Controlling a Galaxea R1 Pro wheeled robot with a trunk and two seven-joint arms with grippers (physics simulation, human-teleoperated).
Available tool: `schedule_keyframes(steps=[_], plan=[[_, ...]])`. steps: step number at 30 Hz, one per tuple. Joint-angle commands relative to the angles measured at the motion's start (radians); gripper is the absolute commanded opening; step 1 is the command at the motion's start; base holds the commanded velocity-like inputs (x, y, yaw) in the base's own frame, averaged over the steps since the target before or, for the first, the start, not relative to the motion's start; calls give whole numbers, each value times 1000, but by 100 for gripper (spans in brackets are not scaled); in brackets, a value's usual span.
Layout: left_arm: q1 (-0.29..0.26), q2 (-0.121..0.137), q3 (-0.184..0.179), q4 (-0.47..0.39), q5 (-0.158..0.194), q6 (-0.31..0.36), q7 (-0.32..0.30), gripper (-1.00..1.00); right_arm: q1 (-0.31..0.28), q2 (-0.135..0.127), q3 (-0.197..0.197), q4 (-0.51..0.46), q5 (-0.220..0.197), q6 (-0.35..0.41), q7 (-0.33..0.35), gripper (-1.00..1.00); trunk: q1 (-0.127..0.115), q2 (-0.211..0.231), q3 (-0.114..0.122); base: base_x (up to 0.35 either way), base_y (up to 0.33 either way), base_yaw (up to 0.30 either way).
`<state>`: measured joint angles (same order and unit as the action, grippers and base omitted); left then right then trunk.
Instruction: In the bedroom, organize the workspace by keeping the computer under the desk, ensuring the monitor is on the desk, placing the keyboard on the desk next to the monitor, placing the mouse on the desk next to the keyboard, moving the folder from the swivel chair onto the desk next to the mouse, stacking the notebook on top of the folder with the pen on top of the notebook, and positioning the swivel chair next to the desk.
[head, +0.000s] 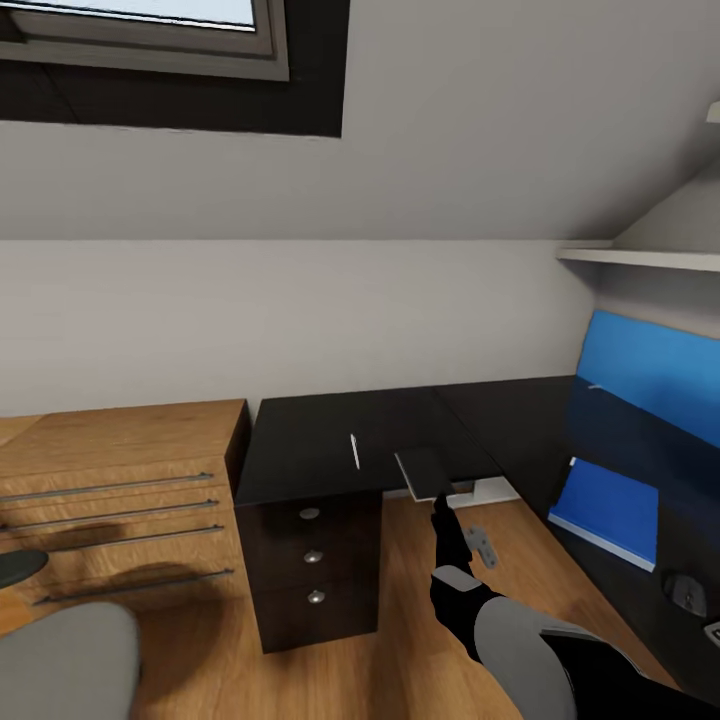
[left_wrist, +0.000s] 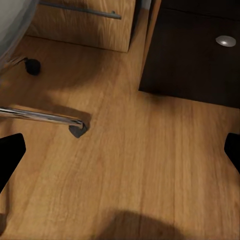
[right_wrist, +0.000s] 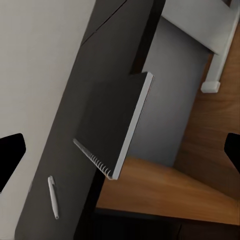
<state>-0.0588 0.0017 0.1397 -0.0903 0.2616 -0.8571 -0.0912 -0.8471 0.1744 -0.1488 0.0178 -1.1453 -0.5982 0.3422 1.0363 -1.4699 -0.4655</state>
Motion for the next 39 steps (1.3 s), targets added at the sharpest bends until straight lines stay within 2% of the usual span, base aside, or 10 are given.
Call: schedule_keyframes(steps=[1,36,39], plan=[[-1,0,8,1,2,-2,-9,100,-1,0,-7,2,-1,-2,8,100,4,-8,-4,0,0,0],[-1,0,9,1,2,-3,-10,100,-1,0,-6,2,1,-2,9,100,138,-253,-164,0,0,0],[-1,0,9,1,2,-3,-10,100,-1,0,-6,2,1,-2,9,100,138,-253,-169,0,0,0]])
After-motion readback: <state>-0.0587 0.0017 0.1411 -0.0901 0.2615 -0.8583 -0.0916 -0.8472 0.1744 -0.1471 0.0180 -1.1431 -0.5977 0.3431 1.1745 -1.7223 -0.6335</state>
